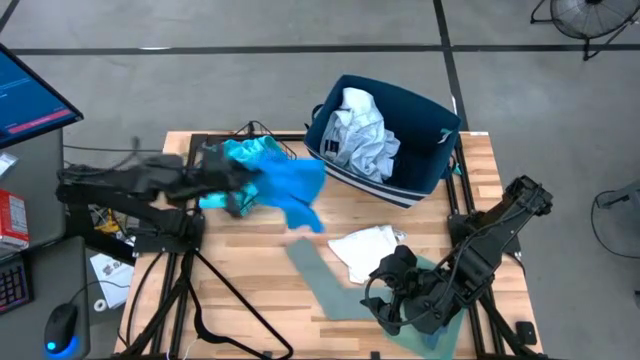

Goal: Pick & Place Cloths
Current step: Put the blue shorts into the black wire basket

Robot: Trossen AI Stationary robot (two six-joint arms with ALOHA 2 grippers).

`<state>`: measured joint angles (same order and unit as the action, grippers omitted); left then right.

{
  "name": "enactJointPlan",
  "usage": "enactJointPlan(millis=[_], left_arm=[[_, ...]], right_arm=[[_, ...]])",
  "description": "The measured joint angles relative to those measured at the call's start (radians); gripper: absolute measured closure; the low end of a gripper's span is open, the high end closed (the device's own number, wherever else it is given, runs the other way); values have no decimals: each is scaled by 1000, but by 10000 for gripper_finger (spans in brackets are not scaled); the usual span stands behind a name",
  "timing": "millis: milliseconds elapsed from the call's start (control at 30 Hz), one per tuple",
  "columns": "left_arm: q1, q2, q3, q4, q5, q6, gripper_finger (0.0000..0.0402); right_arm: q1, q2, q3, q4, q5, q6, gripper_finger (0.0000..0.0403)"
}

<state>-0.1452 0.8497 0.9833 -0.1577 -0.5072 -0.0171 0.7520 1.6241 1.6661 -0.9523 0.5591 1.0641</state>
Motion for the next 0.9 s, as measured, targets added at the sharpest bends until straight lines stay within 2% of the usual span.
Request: enactJointPlan(millis=[233,333,433,667,900], left_arm=[[1,-179,0,-26,-428,216,401],[1,-209,0,-107,-579,226,401],[1,-217,0,-254,-705,162,401],[11,-197,-19,-564,-716,-144,401],[100,-208,-196,-576,-676,-319,401]], right_arm=[[-1,0,0,16,11,1,81],[-1,0,0,20,18,2,81],[-1,0,0,20,18,3,81],[-1,0,0,21,33,2,81],[0,0,0,22,48,2,81]])
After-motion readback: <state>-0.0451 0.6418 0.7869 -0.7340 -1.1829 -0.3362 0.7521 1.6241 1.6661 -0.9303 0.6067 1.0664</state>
